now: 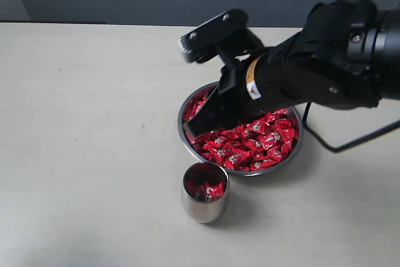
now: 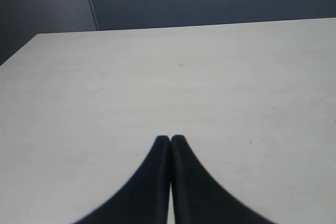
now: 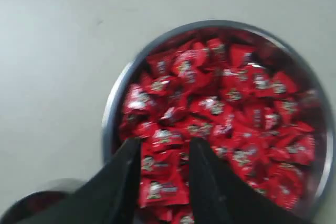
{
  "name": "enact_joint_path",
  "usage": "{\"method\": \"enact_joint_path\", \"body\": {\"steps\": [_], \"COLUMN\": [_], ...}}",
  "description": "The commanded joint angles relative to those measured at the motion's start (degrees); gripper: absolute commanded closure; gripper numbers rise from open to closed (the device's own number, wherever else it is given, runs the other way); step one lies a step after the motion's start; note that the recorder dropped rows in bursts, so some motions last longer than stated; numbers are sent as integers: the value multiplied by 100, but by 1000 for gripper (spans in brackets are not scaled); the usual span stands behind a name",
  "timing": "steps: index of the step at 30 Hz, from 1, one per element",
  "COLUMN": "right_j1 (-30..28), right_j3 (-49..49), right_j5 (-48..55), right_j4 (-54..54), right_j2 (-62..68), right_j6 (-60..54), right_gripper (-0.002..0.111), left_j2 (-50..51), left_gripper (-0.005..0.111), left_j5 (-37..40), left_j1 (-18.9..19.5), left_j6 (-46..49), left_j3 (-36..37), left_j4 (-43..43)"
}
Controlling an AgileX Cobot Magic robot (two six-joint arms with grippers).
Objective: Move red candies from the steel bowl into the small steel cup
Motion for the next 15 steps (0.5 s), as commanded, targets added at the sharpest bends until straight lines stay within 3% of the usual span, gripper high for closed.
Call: {"method": "enact_joint_path", "body": {"steps": [1, 6, 15], "right_j1": [-717, -1155, -1299], "right_j3": [-236, -589, -1519], "right_j5": [124, 95, 218], "right_j4": [-567, -423, -421], "right_j2": [38, 257, 1588], "right_j6": [699, 674, 482], "right_gripper": [77, 77, 77], "left_j2": [-27, -27, -27], "left_gripper": [106, 106, 106], "left_j5": [-45, -45, -45], "left_j1": [-38, -38, -38], "left_j6": [-8, -8, -8], "left_j3": [26, 26, 26], "left_j4": [11, 11, 11]}}
